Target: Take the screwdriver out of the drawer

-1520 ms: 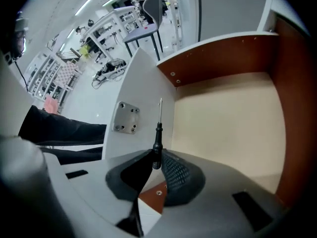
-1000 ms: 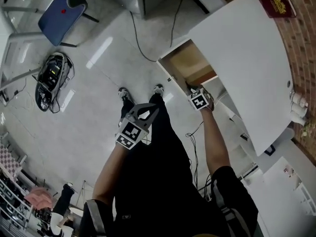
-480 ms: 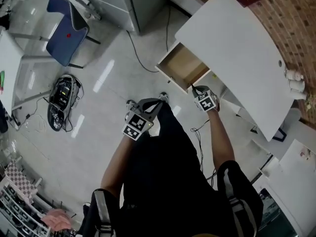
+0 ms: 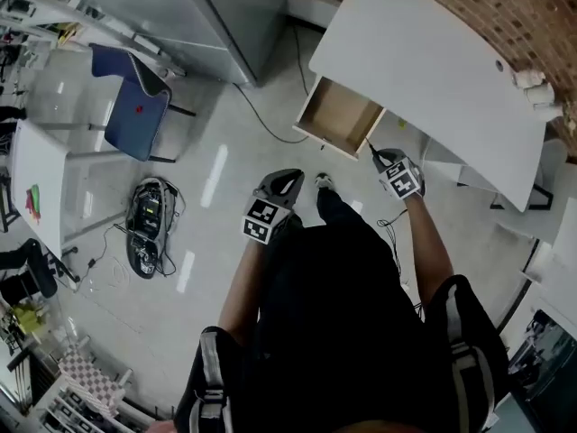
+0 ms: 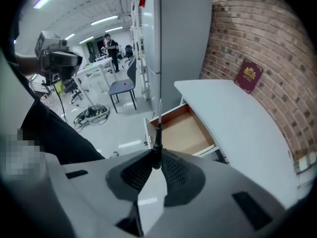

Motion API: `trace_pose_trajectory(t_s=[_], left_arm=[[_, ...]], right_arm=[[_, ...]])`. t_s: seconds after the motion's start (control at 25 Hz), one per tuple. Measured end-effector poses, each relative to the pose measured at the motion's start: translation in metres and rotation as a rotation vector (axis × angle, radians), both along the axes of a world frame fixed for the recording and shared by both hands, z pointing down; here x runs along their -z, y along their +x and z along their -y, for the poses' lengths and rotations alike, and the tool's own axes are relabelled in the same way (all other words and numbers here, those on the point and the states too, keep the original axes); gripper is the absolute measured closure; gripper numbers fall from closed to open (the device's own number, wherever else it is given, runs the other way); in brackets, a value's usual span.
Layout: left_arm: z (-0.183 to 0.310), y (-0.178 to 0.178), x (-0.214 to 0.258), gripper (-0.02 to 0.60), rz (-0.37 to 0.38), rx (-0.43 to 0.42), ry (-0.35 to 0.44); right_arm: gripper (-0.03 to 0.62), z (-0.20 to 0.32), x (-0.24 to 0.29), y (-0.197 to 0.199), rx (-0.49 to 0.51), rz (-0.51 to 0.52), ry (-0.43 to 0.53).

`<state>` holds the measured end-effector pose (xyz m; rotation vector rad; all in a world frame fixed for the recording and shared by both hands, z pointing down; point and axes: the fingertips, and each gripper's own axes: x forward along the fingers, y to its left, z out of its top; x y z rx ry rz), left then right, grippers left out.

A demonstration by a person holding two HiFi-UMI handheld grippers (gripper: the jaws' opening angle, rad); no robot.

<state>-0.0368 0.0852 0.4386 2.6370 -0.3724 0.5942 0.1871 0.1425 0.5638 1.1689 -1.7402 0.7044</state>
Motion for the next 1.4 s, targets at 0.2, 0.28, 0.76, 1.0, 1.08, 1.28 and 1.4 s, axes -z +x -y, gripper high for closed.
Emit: trace_pose_trajectory(t_s=[0.2,0.28,0.76,1.0,1.08,1.28,1.4], left_arm=[[0.002,-0.009,0.010,0.558,-0.023,-0.084,0.035],[0.005,-0.016,0.014,0.558,-0.027,-0.117,0.047],[0.001,-0.062,0.030,0.558,-0.082,-0.324,0.044],[-0.022,-0.082,0.038,0.558,-0.102,-0.446,0.069],[-0.030,-0.090,0.040,0.558,-0.106,-0.466,0.070],[-0.047,-0.107,0.036,0.558,-0.098,-0.515,0.065],[-0.049,-0.112,0.035,0.558,-0.093,-0.542,0.059]], right_arm=[[0.484,-0.017,0.036,-0.027,-0.095,-0.006,0.098],[0.484,-0.022,0.046,-0.042,-0.131,-0.002,0.132],[0.484,-0.037,0.100,-0.140,-0.347,0.038,0.357],[0.484,-0.057,0.130,-0.190,-0.420,0.030,0.457],[0.484,-0.062,0.142,-0.204,-0.427,0.029,0.491],[0.485,-0.072,0.152,-0.232,-0.443,0.025,0.541],[0.485,-0.075,0.158,-0.241,-0.459,0.012,0.566]])
